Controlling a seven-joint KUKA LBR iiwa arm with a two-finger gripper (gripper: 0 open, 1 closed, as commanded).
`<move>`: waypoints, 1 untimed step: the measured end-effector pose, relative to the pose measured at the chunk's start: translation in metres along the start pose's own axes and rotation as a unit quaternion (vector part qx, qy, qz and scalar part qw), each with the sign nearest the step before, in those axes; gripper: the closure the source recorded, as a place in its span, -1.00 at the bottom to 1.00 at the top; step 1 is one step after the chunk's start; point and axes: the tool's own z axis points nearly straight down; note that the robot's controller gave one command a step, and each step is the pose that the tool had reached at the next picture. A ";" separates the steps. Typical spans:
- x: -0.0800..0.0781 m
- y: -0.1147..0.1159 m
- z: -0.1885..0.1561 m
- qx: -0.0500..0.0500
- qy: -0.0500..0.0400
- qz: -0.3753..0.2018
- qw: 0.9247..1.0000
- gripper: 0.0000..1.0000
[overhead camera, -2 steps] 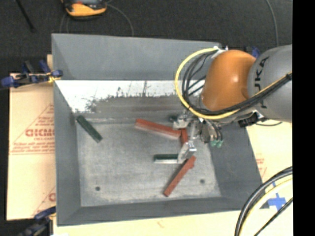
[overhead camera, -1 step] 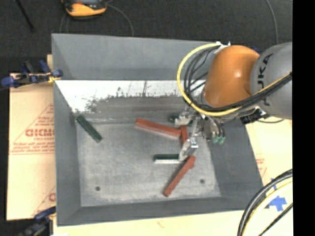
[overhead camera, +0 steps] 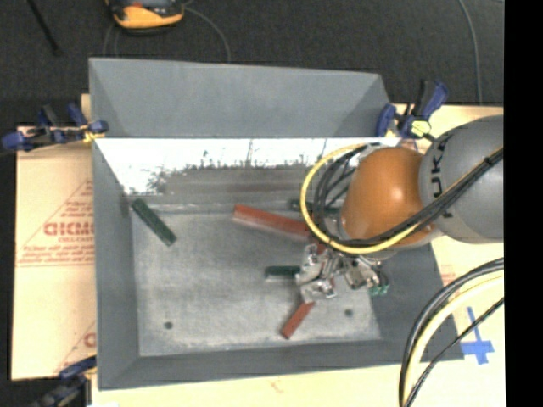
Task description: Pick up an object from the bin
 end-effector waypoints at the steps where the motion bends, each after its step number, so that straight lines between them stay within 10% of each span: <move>1: -0.014 0.000 -0.004 0.005 -0.031 0.001 1.000 -1.00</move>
Offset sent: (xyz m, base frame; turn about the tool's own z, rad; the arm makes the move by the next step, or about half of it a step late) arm 0.0000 0.0000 0.0000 0.0000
